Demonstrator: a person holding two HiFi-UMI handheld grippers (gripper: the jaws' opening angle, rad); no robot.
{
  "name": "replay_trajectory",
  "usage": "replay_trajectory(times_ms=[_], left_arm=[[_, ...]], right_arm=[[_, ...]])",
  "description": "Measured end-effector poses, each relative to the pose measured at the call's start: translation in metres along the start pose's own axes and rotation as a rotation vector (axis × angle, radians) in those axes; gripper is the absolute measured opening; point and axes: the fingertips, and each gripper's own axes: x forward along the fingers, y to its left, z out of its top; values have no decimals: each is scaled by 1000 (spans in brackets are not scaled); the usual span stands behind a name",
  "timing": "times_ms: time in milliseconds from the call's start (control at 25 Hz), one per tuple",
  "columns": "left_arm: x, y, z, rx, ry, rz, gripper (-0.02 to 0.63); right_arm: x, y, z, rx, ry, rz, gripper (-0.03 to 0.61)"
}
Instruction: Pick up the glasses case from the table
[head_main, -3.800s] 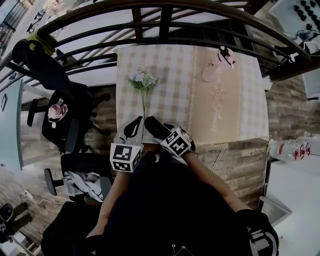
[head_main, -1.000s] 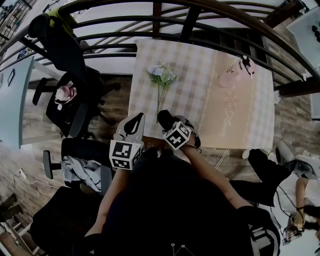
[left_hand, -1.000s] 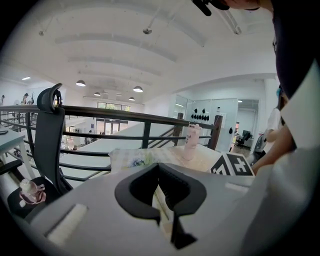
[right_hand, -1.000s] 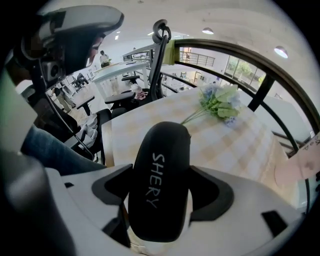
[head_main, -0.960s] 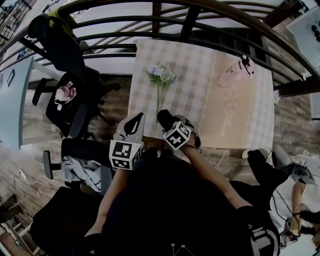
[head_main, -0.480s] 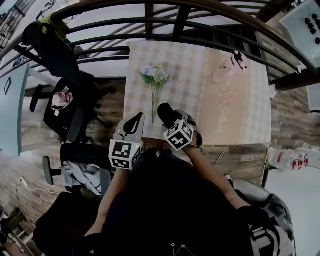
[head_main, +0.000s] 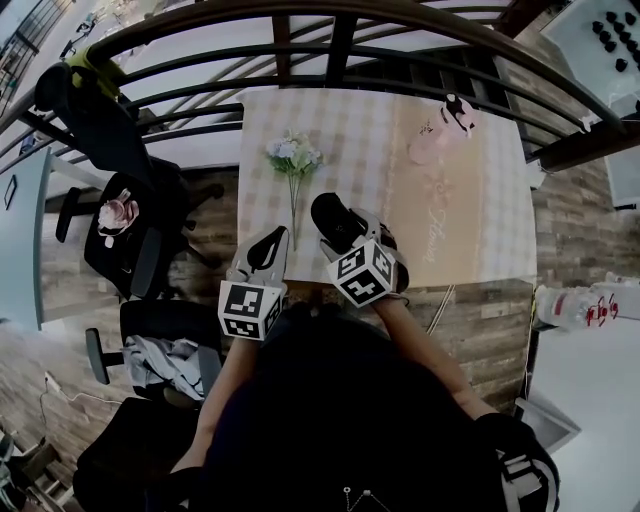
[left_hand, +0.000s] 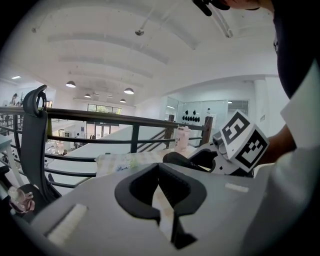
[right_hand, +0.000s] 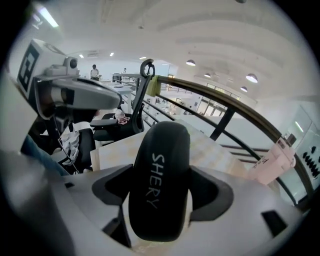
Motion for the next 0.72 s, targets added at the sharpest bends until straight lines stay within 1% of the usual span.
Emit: replay_trajectory(times_ms=[240, 440, 720], left_arm=[[6, -10, 5, 25, -18, -22, 12], [11, -17, 13, 41, -36, -41, 12], [15, -25, 39, 44, -80, -53, 12]], right_arm=[[-25, -16, 13, 8, -57, -53, 339], [-46, -33, 24, 21, -111, -115, 339], [-83, -60, 45, 55, -225, -220, 339]])
